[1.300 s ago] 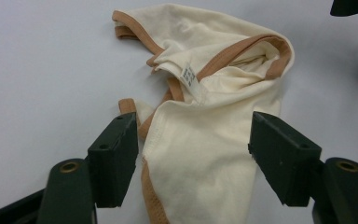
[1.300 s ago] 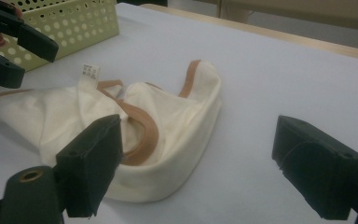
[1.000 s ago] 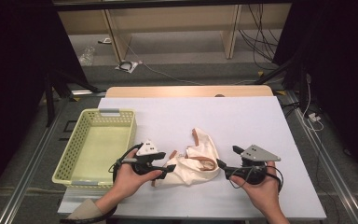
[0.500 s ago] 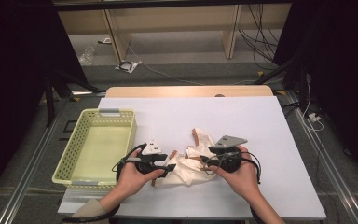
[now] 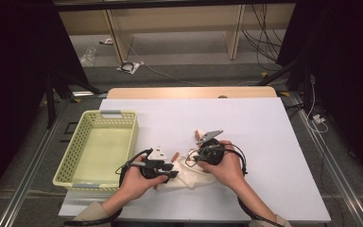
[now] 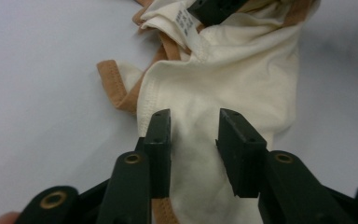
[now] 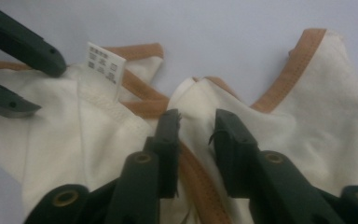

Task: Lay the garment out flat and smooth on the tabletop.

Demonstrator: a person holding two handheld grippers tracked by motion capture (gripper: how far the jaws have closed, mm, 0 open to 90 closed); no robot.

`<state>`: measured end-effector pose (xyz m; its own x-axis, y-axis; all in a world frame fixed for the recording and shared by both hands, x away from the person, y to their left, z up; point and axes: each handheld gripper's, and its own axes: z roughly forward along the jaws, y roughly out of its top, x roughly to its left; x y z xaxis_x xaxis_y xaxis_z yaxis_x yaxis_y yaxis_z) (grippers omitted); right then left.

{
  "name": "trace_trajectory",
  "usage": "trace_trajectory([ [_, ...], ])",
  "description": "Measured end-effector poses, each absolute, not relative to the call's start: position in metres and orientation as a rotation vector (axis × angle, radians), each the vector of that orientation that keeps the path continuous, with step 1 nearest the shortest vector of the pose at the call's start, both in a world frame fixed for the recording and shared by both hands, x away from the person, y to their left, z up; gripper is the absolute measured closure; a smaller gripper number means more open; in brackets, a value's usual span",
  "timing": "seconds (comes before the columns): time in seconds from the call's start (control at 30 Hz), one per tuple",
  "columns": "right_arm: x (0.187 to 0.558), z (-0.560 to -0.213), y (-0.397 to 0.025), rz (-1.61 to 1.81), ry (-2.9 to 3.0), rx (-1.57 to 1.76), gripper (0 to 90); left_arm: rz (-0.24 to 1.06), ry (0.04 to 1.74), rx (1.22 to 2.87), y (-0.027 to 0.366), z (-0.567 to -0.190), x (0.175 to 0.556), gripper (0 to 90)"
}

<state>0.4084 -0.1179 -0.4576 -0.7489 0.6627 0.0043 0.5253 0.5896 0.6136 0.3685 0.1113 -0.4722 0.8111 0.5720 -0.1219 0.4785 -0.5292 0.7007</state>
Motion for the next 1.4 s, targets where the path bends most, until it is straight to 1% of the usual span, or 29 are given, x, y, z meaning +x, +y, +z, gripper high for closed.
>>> trace_trajectory([
  [0.27,0.411,-0.46,-0.117,0.849,2.622,0.972,87.4,0.12,0.774,2.242,0.111,-0.473,0.367,75.9],
  [0.43,0.41,-0.459,-0.117,0.862,2.621,0.98,89.5,0.129,0.766,2.241,0.11,-0.472,0.366,82.9],
  [0.57,0.408,-0.451,-0.12,0.902,2.591,0.984,89.8,0.129,0.755,2.246,0.111,-0.468,0.364,87.2],
  [0.77,0.407,-0.436,-0.131,0.982,2.511,1.003,89.7,0.119,0.736,2.24,0.11,-0.463,0.359,88.5],
  [1.03,0.408,-0.429,-0.151,1.001,2.423,1.086,89.8,0.083,0.662,2.243,0.101,-0.455,0.346,88.7],
  [1.4,0.406,-0.428,-0.199,0.994,2.256,1.256,89.8,0.0,0.543,2.284,0.078,-0.459,0.326,88.5],
])
